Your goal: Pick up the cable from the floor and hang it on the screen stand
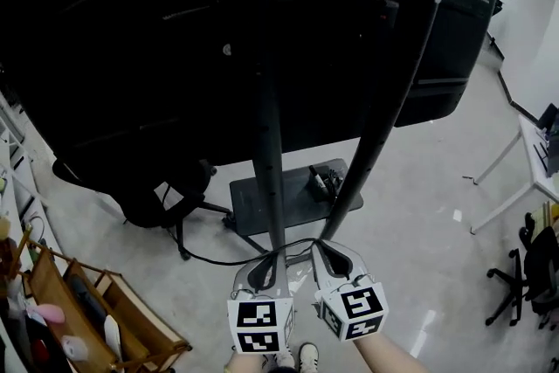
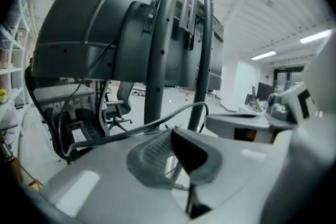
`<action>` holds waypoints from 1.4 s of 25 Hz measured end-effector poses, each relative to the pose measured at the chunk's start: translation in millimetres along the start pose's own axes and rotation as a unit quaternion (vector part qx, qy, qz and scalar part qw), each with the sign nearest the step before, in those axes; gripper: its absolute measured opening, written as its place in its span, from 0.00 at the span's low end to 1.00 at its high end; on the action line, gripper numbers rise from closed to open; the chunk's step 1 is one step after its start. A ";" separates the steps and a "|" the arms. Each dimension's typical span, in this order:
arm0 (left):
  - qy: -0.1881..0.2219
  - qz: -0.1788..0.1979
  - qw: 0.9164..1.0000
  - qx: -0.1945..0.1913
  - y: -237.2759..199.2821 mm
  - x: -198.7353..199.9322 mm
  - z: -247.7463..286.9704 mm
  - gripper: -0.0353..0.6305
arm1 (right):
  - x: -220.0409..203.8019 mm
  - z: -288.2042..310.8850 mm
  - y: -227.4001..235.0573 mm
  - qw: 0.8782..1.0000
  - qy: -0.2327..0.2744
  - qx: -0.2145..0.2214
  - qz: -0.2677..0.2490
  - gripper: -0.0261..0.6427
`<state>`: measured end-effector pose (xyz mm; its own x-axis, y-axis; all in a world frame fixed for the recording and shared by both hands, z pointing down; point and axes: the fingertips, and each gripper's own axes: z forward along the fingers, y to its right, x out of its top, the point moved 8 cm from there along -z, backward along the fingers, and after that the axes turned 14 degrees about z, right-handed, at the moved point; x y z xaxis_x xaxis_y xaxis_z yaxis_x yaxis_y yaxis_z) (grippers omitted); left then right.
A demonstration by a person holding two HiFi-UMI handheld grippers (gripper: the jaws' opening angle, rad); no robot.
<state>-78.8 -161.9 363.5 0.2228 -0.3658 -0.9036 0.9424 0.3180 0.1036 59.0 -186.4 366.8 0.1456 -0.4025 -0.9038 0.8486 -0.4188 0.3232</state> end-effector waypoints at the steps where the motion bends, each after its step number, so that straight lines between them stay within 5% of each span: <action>1: 0.005 0.004 1.000 0.000 -1.1 14.6 -4.3 0.06 | 16.2 -0.4 -3.7 1.000 0.005 0.001 -0.005 0.06; 12: 0.099 0.074 0.992 0.000 -27.3 177.3 -62.2 0.06 | 177.2 -15.9 -57.4 0.991 0.102 0.039 -0.083 0.06; 25: 0.245 0.163 0.952 0.080 -81.6 387.3 -121.3 0.06 | 388.5 -36.7 -131.5 0.955 0.239 0.058 -0.165 0.06; 35: 0.282 0.179 0.932 0.144 -117.3 484.5 -132.3 0.06 | 496.1 -17.1 -172.2 0.942 0.267 0.030 -0.200 0.06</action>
<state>-114.4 -260.7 -141.4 0.4456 0.2613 -0.8562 0.8788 0.0548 0.4741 -6.2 -300.1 -142.0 0.0694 0.2565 -0.9640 0.8618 -0.5021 -0.0715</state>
